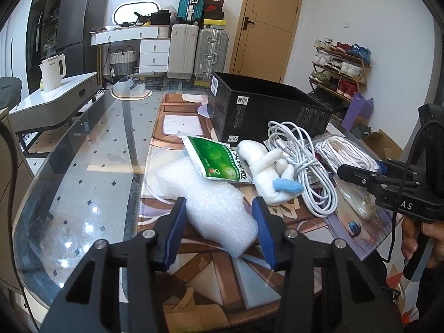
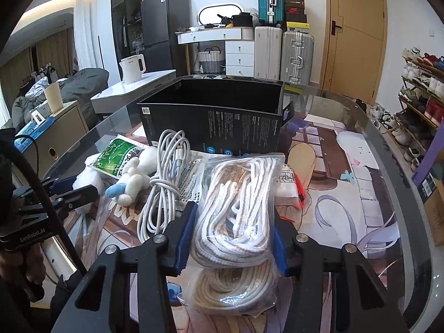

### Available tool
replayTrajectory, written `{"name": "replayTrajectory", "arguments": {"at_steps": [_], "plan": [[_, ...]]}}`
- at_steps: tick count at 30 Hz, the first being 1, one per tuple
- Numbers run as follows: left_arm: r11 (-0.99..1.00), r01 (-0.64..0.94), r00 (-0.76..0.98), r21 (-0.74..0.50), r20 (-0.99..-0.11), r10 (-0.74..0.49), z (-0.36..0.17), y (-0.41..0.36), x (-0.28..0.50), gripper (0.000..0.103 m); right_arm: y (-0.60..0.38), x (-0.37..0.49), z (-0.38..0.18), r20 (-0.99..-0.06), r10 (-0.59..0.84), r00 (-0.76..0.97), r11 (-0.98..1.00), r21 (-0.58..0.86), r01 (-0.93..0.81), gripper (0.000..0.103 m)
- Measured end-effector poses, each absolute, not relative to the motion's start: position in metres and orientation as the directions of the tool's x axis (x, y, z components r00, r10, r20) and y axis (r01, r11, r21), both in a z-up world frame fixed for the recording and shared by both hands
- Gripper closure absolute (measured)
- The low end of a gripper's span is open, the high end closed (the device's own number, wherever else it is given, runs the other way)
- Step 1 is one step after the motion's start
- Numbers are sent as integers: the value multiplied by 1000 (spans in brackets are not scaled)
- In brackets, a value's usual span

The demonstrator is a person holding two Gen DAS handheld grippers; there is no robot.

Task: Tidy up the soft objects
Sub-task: 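Lift the foam with the left tool while the right tool carries the rope bag over the black box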

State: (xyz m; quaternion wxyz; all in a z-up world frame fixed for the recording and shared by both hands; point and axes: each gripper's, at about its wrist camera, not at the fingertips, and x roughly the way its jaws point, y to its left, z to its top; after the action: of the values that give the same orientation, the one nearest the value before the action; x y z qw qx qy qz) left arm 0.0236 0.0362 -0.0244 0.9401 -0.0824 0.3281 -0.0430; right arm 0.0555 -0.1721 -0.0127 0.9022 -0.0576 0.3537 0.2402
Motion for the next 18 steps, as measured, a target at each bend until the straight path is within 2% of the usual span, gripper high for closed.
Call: {"name": "replayTrajectory", "arguments": {"at_steps": [18], "plan": [[989,-13,821,-145,-566,-72,-7,43,2,56,-186,37,9,-606,406,684,882,63,-468,56]]}}
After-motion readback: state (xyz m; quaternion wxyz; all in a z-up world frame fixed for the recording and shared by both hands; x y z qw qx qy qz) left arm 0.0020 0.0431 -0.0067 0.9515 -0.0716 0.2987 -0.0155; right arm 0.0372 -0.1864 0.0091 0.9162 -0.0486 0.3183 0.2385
